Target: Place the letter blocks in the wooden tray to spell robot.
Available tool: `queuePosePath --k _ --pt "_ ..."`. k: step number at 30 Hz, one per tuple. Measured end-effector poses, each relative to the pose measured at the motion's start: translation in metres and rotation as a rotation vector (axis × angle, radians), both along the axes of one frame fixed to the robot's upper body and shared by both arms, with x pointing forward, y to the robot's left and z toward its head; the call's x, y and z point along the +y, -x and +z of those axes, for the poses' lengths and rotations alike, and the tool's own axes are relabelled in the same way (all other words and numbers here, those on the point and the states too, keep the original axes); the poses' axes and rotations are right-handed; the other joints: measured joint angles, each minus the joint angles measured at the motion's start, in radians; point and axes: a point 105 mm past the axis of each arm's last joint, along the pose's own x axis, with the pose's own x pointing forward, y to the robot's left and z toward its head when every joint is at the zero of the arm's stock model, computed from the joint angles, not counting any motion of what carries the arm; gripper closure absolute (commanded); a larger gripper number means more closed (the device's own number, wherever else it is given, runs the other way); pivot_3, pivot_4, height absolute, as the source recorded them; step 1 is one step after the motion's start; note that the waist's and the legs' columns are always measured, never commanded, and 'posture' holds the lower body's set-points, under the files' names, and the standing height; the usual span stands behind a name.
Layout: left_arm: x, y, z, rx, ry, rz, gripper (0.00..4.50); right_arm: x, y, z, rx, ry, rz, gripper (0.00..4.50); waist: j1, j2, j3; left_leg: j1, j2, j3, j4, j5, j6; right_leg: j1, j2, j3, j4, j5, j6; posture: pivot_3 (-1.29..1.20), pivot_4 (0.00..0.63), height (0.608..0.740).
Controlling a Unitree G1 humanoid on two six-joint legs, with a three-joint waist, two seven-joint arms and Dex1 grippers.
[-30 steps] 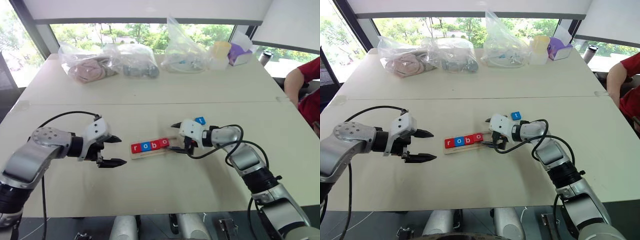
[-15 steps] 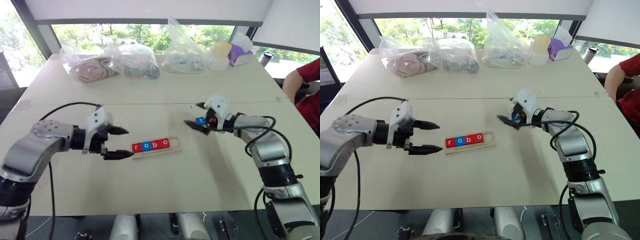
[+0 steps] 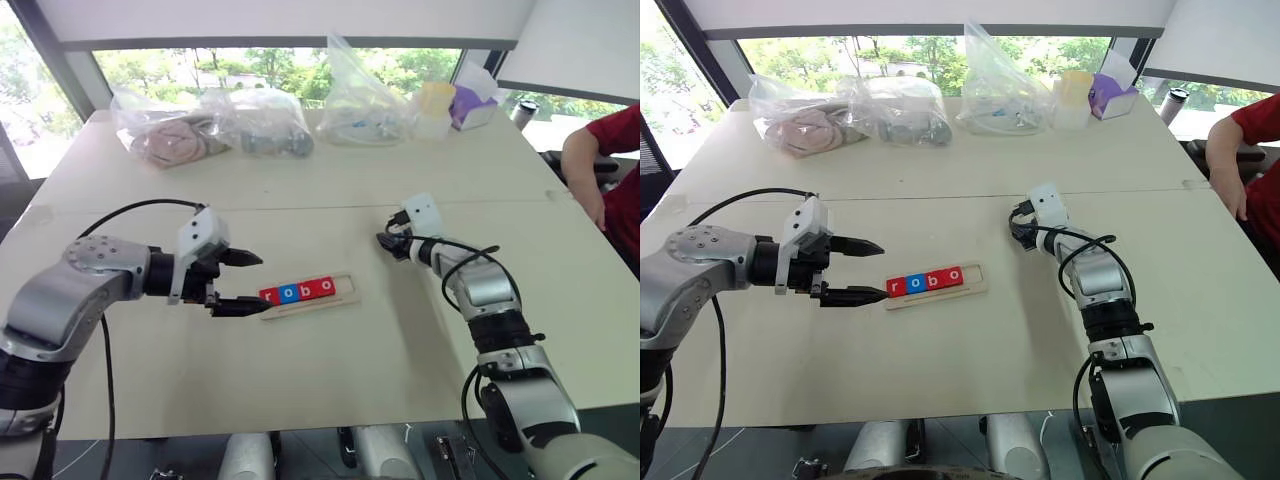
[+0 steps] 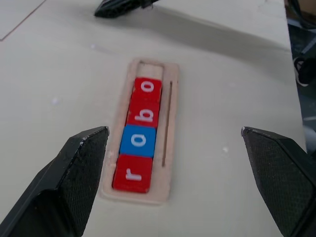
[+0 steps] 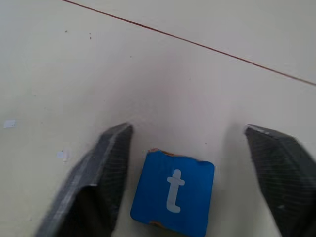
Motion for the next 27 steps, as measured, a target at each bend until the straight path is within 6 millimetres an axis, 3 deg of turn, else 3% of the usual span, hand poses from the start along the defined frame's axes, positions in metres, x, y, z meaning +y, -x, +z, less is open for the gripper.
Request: queuePosePath --k 2,12,16,20,27 --pt "0.001 0.000 0.000 -0.004 -0.004 0.001 0.00 0.000 0.005 0.000 -0.006 0.021 -0.013 3.32 0.005 0.000 0.000 0.000 -0.001 0.001 0.000 0.000 0.000 0.000 0.000 0.002 0.000 0.000 0.000 0.00 0.150 0.740" --pt "-0.003 -0.004 -0.005 -0.013 -0.001 -0.014 0.00 -0.001 0.017 -0.001 -0.007 -0.045 -0.138 3.31 0.010 -0.001 -0.001 -0.001 -0.001 0.002 0.000 0.000 0.000 -0.001 0.000 0.003 0.000 -0.001 0.001 0.00 0.150 0.740" --pt "-0.003 -0.006 -0.008 -0.009 -0.009 -0.016 0.00 -0.012 0.022 0.007 0.016 -0.110 -0.213 3.31 0.010 -0.001 -0.001 -0.003 -0.001 0.002 0.000 0.000 0.000 -0.004 0.000 0.003 0.000 -0.001 0.001 0.00 0.150 0.740" --pt "-0.001 -0.006 -0.009 -0.005 -0.007 -0.023 0.00 -0.014 0.041 0.024 0.017 -0.162 -0.270 3.31 0.009 -0.001 -0.001 -0.003 0.000 0.002 -0.002 0.000 0.000 -0.005 0.000 0.003 0.000 -0.001 0.002 0.00 0.150 0.740" --pt "-0.002 -0.010 -0.013 -0.003 -0.029 -0.049 0.00 0.003 0.091 0.003 0.153 -0.194 -0.315 3.31 0.006 -0.001 -0.001 -0.003 0.000 0.002 -0.002 0.000 0.000 -0.005 0.000 0.003 -0.001 -0.001 0.002 0.00 0.150 0.740"
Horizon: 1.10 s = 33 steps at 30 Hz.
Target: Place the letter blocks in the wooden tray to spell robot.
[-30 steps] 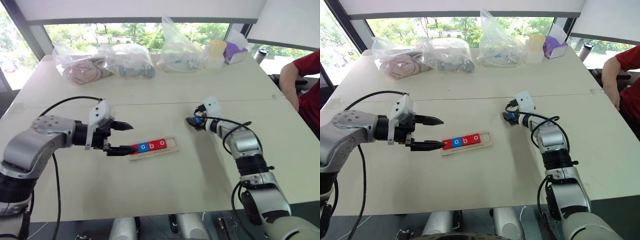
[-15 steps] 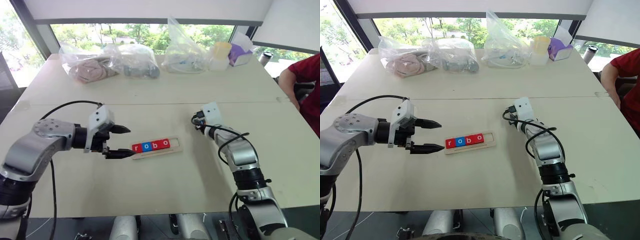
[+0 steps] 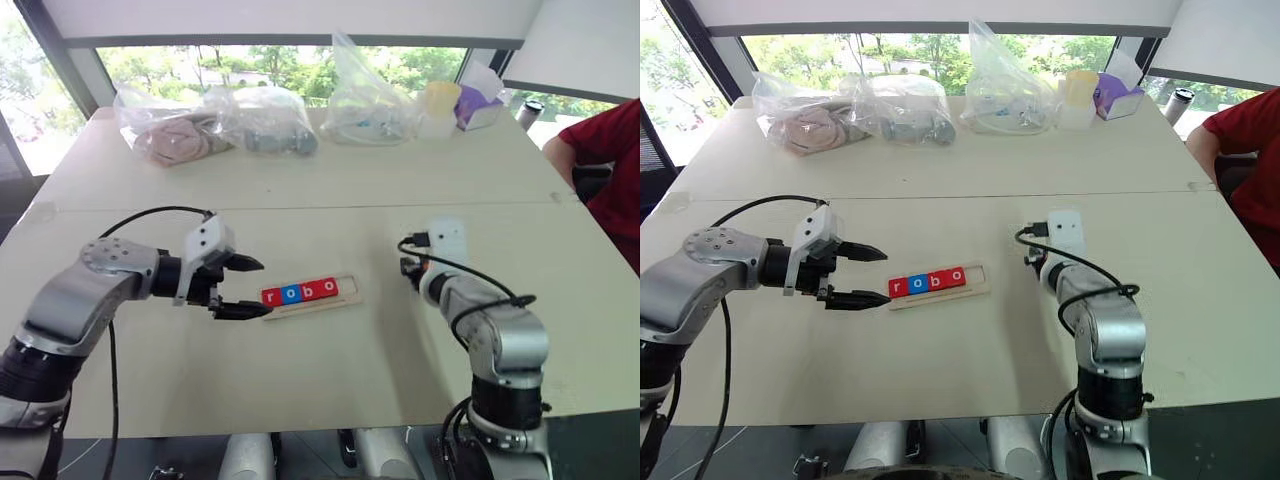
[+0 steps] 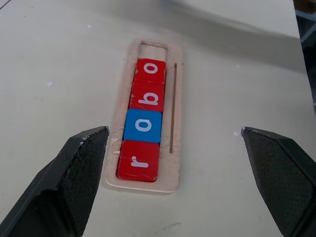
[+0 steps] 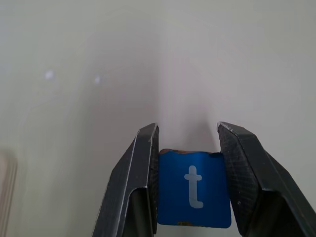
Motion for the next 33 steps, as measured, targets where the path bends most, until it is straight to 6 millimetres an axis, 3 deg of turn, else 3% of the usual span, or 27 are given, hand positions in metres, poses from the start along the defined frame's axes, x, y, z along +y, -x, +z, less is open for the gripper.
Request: queuePosePath --k 6,7,10,12,14,19,24,28,33 --pt "-0.002 -0.002 -0.002 0.007 -0.011 -0.029 0.00 0.022 0.021 -0.013 0.044 -0.046 -0.002 3.31 -0.014 0.000 0.000 0.000 0.000 0.000 0.000 0.000 0.000 0.000 0.000 0.000 0.000 0.000 0.001 0.00 0.150 0.740" --pt "-0.003 -0.002 -0.002 0.009 -0.013 -0.035 0.00 0.025 0.023 -0.014 0.044 -0.056 -0.005 2.26 -0.015 -0.001 -0.001 0.000 0.000 0.000 0.000 0.000 0.000 0.000 0.000 0.000 0.000 0.000 0.001 0.00 0.150 0.740" --pt "-0.003 -0.003 0.002 -0.001 -0.019 -0.048 0.00 0.032 0.025 -0.014 0.037 -0.074 0.010 0.74 -0.016 -0.001 -0.001 0.000 0.000 0.000 0.000 0.000 0.000 0.000 0.000 0.000 0.000 0.000 0.001 0.00 0.150 0.740" --pt "-0.003 -0.004 0.002 0.002 -0.022 -0.050 0.00 0.034 0.024 -0.012 0.032 -0.068 0.022 0.09 -0.015 -0.001 -0.001 0.000 0.000 0.000 0.000 0.000 0.000 0.000 0.000 0.000 -0.001 -0.001 0.001 0.00 0.150 0.740" --pt "-0.001 -0.005 0.000 0.009 -0.026 -0.044 0.00 0.033 0.022 -0.008 0.013 -0.076 0.043 0.09 -0.015 -0.001 -0.001 0.000 0.000 0.000 0.000 0.000 0.000 0.000 -0.001 0.000 -0.001 -0.001 0.001 0.00 0.150 0.740" --pt "0.002 -0.006 0.001 0.018 -0.021 -0.052 0.00 0.012 0.009 0.027 -0.134 -0.010 0.142 0.09 -0.013 -0.001 0.000 -0.001 -0.001 0.000 0.000 0.000 0.000 0.001 -0.002 0.000 -0.004 -0.001 0.001 0.00 0.150 0.740" --pt "0.002 -0.004 0.011 0.003 -0.031 -0.110 0.00 -0.019 0.016 0.049 -0.173 0.058 0.509 0.09 -0.011 -0.001 0.000 -0.002 -0.001 0.000 -0.003 -0.001 0.002 0.004 -0.001 0.000 -0.012 -0.001 0.002 0.00 0.150 0.740" --pt "-0.006 0.006 0.016 0.001 -0.029 -0.169 0.00 -0.021 0.040 0.041 -0.101 0.094 0.856 0.09 -0.013 -0.001 0.000 -0.001 -0.001 0.000 -0.003 -0.005 0.009 0.005 0.000 0.000 -0.012 -0.002 0.004 0.00 0.150 0.740" --pt "-0.012 0.017 0.006 0.032 -0.034 -0.178 0.00 -0.024 0.035 0.017 -0.059 0.146 1.015 0.09 -0.013 -0.001 0.000 0.000 -0.001 0.000 -0.001 -0.006 0.009 0.005 0.001 0.001 -0.010 -0.001 0.003 0.00 0.150 0.740"
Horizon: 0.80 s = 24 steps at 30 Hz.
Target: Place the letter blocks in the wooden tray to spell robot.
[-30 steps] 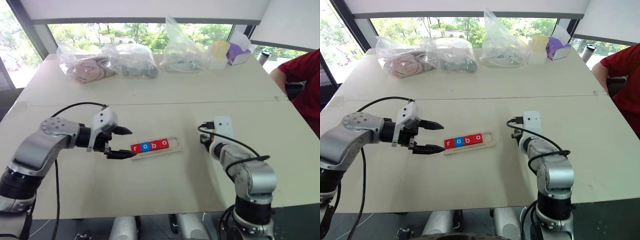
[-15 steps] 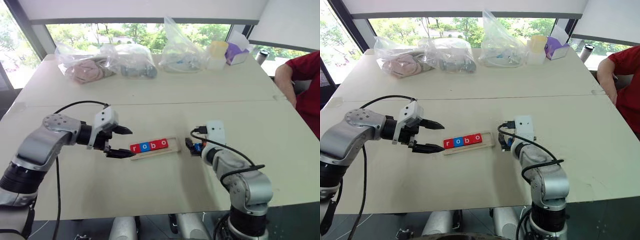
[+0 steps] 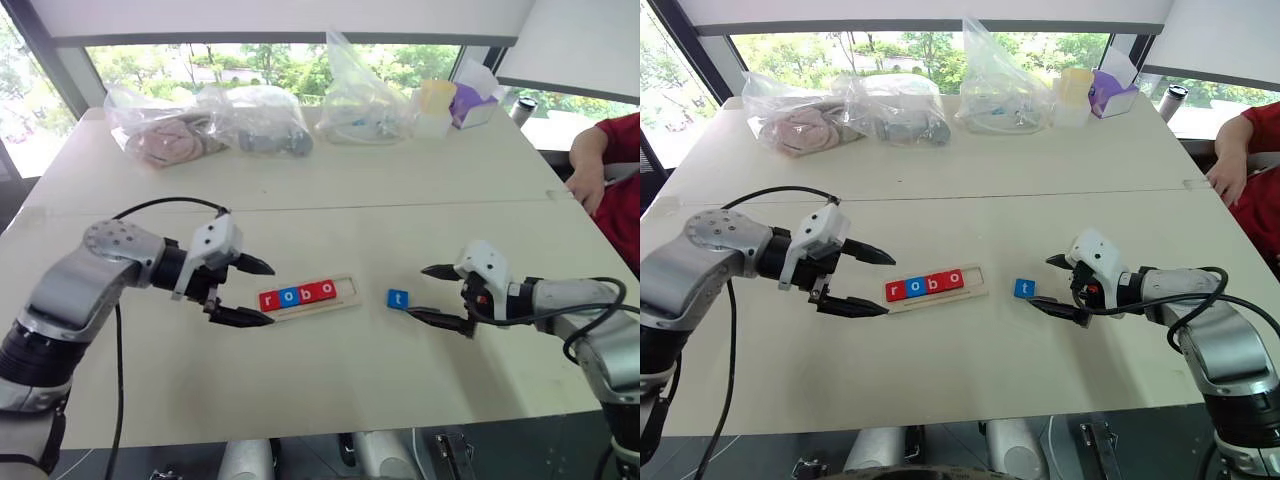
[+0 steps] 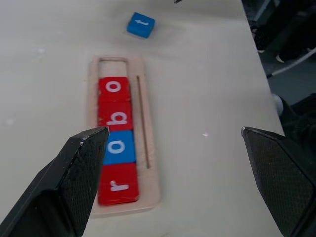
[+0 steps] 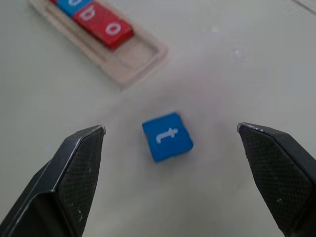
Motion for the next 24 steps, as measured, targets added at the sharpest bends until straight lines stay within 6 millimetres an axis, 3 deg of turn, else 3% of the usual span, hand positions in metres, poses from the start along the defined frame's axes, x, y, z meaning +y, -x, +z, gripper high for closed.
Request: queuePosePath --k 9,12,13,14,19,24 --pt "0.001 0.004 -0.007 0.017 -0.006 0.076 0.00 0.002 -0.016 -0.033 0.003 0.028 0.066 0.09 0.003 0.000 0.000 0.000 0.000 0.001 0.004 0.000 0.000 0.002 -0.001 0.001 0.000 0.001 -0.001 0.00 0.150 0.740" --pt "0.001 0.003 -0.007 0.015 -0.004 0.088 0.00 0.001 -0.018 -0.034 0.001 0.023 0.077 0.09 0.007 0.000 0.000 0.000 0.000 0.001 0.003 0.000 0.000 0.002 -0.001 0.001 0.000 0.001 -0.001 0.00 0.150 0.740" --pt "0.001 0.003 -0.007 0.015 -0.003 0.088 0.00 0.001 -0.019 -0.034 0.001 0.023 0.077 0.60 0.008 0.000 0.000 0.000 0.000 0.001 0.003 0.000 0.000 0.002 -0.001 0.001 0.000 0.001 -0.001 0.00 0.150 0.740" --pt "0.001 0.003 -0.007 0.015 -0.002 0.089 0.00 0.000 -0.020 -0.035 0.001 0.021 0.076 0.83 0.009 0.000 0.000 0.000 0.000 0.001 0.003 0.000 0.000 0.002 -0.001 0.001 0.000 0.001 -0.001 0.00 0.150 0.740" --pt "0.002 0.002 -0.007 0.013 -0.001 0.096 0.00 0.000 -0.022 -0.035 -0.005 0.011 0.083 3.28 0.012 0.000 0.000 0.000 0.000 0.001 0.003 0.000 0.000 0.002 0.000 0.001 0.001 0.001 -0.001 0.00 0.150 0.740" --pt "0.005 0.001 -0.009 0.016 -0.001 0.114 0.00 0.002 -0.023 -0.034 -0.002 -0.001 0.085 3.35 0.018 0.000 0.000 0.000 0.000 0.001 0.004 0.000 0.000 0.001 -0.001 0.001 0.001 0.001 -0.001 0.00 0.150 0.740"
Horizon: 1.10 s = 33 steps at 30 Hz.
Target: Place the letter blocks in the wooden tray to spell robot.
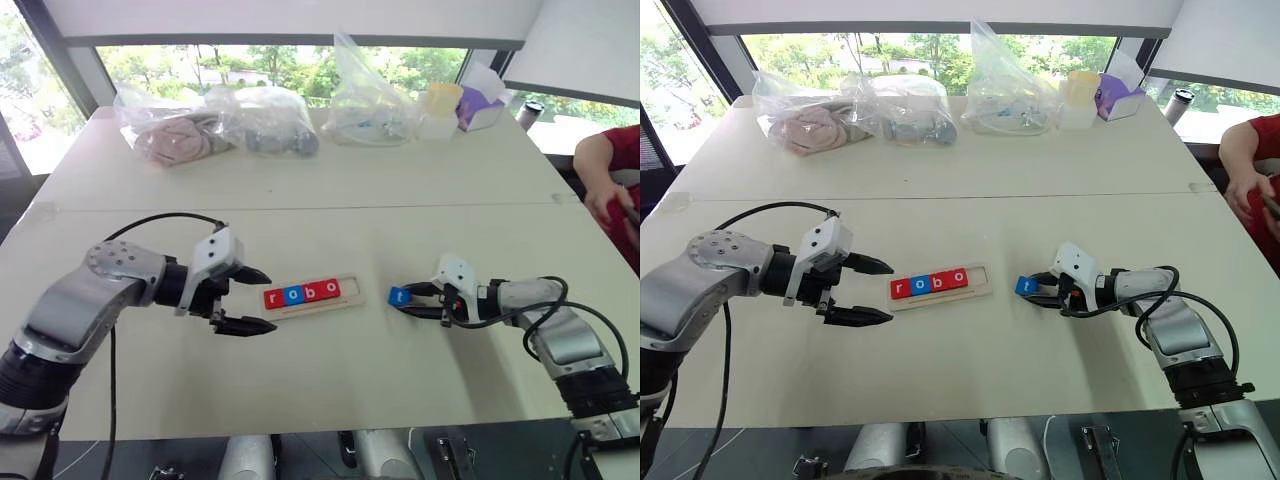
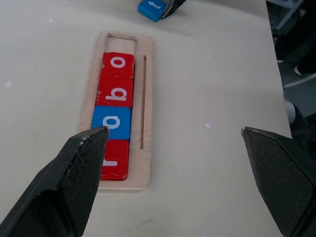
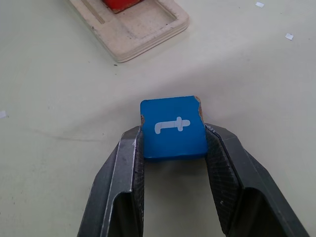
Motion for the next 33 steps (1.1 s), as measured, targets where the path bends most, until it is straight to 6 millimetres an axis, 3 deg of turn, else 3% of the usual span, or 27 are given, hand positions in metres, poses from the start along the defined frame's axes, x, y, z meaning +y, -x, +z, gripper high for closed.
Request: queuePosePath --k 3,6,9,13,23,33 --pt "0.006 -0.002 0.000 -0.006 -0.011 0.015 0.00 0.009 -0.008 0.015 -0.028 -0.018 0.019 3.35 0.000 0.000 0.000 0.000 0.000 0.001 0.001 0.000 0.000 -0.001 0.000 0.001 0.003 0.000 0.000 0.00 0.150 0.740" --pt "0.010 -0.003 0.000 -0.018 -0.025 0.022 0.00 0.031 -0.020 0.049 -0.107 -0.028 0.113 3.35 -0.001 0.000 0.000 0.003 0.000 0.001 0.001 0.000 -0.001 -0.001 0.000 0.001 0.007 0.000 0.000 0.00 0.150 0.740" --pt "0.010 -0.003 0.000 -0.020 -0.024 0.024 0.00 0.054 -0.022 0.061 -0.121 -0.018 0.231 3.35 0.005 0.000 0.000 0.004 0.000 0.000 0.001 0.000 -0.001 -0.002 0.001 0.001 0.009 0.000 -0.001 0.00 0.150 0.740" --pt "0.010 -0.001 -0.004 -0.015 -0.027 0.036 0.00 0.070 -0.025 0.045 -0.051 0.029 0.321 3.35 0.007 0.000 0.000 0.002 0.000 0.001 0.001 0.000 -0.001 -0.002 0.000 0.001 0.009 -0.001 0.000 0.00 0.150 0.740" --pt "0.009 0.005 -0.008 -0.013 -0.028 0.059 0.00 0.073 -0.032 0.023 0.008 0.116 0.406 3.35 0.007 0.000 0.000 0.002 0.000 0.001 0.001 0.000 -0.001 -0.003 0.000 0.002 0.010 -0.001 0.000 0.00 0.150 0.740" --pt "0.009 0.005 -0.007 -0.021 -0.021 0.086 0.00 0.079 -0.037 0.016 -0.004 0.132 0.434 3.35 0.004 0.000 0.000 0.003 0.000 0.002 0.001 0.001 -0.001 -0.003 0.000 0.002 0.010 0.000 0.000 0.00 0.150 0.740"
